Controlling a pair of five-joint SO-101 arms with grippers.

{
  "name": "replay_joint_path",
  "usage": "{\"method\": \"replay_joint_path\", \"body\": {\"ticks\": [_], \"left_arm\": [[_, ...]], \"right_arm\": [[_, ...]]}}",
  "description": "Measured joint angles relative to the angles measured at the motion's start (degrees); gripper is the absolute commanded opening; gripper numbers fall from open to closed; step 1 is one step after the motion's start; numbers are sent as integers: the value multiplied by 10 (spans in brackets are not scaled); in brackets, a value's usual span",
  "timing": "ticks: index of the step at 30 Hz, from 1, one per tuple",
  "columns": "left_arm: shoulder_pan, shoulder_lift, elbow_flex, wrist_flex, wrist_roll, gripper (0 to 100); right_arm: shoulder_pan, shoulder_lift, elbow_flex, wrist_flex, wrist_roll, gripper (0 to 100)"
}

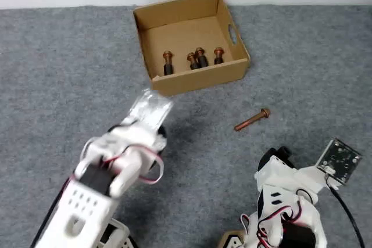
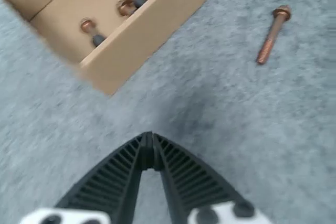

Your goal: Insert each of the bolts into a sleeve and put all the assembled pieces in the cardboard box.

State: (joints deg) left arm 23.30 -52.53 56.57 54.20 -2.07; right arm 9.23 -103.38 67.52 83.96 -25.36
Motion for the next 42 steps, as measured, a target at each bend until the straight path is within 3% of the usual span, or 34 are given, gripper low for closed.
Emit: {"method": "replay_joint_path", "body": {"ticks": [10,14,28,42], "left_arm": [[98,303,-223,-28,1,9],[127,399,-303,-28,1,74],[145,702,-598,-26,1,147],[166,1051,-1080,229,-1,171]], "right_arm": [[0,-3,0,0,0,8],[0,-3,0,0,0,8],[0,-4,4,0,0,8],[0,-4,7,0,0,8]]}}
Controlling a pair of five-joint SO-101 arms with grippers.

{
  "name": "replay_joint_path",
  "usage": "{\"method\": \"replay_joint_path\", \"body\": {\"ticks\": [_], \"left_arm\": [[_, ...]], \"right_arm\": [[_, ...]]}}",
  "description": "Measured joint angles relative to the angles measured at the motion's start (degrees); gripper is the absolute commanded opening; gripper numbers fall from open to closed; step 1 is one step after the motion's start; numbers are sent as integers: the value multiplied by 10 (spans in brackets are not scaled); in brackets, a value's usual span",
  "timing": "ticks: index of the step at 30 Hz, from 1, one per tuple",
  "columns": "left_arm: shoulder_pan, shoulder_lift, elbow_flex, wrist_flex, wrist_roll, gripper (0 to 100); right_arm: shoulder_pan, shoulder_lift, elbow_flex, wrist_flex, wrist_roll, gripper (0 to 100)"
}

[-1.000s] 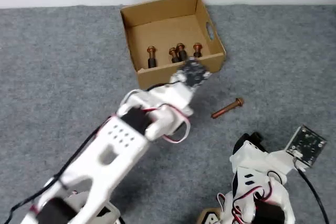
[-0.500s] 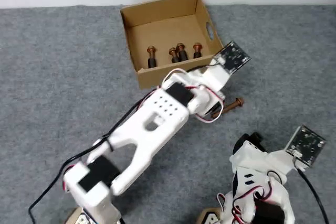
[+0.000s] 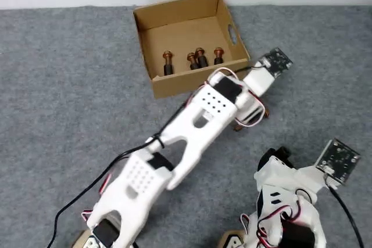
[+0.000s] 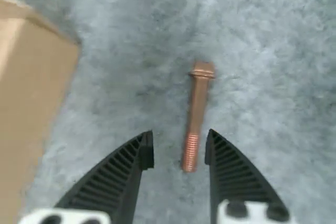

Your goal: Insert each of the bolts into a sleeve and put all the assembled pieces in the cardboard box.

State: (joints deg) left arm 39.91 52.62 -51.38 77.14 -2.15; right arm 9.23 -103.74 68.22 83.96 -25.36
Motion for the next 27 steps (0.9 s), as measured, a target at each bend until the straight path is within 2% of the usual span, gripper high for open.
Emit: {"method": "replay_joint_path", "body": {"ticks": [5,10,19,24,27], "left_arm": [[33,115,-183,76,0,170],[35,206,-306,91,0,167],[34,249,-350,91,0,160],[35,254,-350,101,0,88],[34,262,-346,105,0,82]], "right_arm": [[0,0,0,0,0,8],[0,0,0,0,0,8],[0,0,0,0,0,8],[0,0,0,0,0,8],[0,0,0,0,0,8]]}}
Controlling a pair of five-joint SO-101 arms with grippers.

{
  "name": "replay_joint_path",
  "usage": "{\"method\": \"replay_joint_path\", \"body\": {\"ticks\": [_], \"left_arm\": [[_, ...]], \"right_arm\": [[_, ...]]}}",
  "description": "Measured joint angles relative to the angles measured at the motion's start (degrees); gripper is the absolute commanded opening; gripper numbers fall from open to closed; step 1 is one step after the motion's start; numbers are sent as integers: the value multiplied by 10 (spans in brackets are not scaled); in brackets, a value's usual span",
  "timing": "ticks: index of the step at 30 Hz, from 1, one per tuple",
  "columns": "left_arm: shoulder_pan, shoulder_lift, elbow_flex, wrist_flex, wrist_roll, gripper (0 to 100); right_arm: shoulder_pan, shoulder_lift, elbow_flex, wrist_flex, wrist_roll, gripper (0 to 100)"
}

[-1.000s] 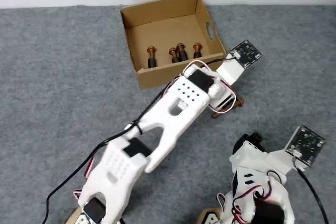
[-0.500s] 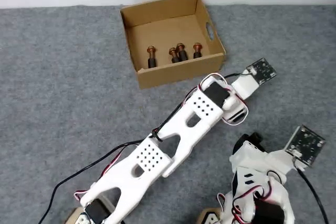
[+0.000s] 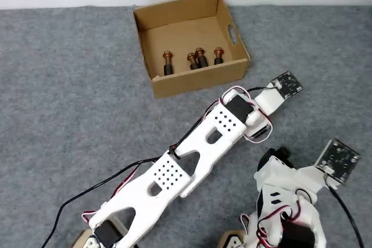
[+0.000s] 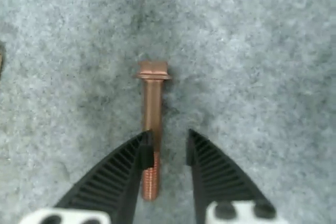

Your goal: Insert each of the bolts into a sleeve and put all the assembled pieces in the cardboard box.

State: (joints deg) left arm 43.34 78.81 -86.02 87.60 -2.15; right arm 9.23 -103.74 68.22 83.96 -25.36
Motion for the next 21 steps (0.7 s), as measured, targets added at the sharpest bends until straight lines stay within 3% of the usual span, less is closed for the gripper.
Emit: {"method": "replay_joint_path", "body": {"ticks": [8,11,17,21], "left_arm": [[0,0,0,5,-1,55],[1,0,-2,25,-1,6],[1,0,-40,103,-1,5],[-3,1,-69,113,-1,4]], "right_arm": [[0,1,2,0,0,8],[0,0,2,0,0,8],[0,0,2,0,0,8],[0,0,2,0,0,8]]}}
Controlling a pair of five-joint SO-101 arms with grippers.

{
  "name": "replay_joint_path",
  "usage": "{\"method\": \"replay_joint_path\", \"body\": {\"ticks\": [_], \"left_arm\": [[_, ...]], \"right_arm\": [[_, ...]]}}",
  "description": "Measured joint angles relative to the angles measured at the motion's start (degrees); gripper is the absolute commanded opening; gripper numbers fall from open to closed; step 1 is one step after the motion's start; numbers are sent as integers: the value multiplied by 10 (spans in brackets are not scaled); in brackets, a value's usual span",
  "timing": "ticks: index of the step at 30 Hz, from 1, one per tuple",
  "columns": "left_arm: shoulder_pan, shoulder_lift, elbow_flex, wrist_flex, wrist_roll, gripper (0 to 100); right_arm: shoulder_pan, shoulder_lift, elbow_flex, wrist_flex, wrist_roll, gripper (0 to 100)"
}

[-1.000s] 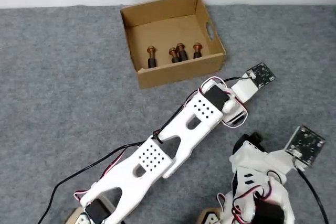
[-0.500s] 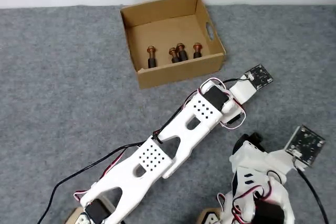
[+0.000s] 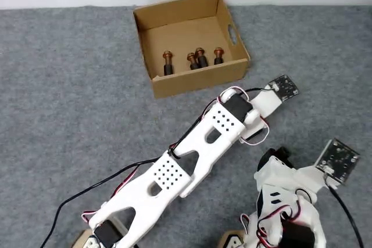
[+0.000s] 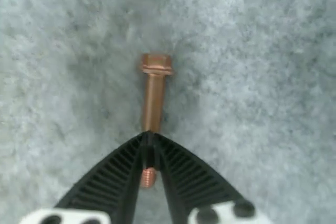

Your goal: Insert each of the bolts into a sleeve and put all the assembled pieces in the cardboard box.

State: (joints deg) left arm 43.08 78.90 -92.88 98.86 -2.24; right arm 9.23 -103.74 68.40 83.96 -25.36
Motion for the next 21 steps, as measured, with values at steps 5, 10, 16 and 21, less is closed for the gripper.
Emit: {"method": "replay_joint_path", "body": {"ticks": [5,10,16,21], "left_arm": [[-4,0,-3,1,0,4],[-2,-34,70,3,0,15],[-2,-70,152,3,1,156],[-8,-71,156,-17,49,205]], "right_arm": [[-15,0,0,0,0,8],[-15,0,0,0,0,8],[-15,0,0,0,0,8],[-15,0,0,0,0,8]]}}
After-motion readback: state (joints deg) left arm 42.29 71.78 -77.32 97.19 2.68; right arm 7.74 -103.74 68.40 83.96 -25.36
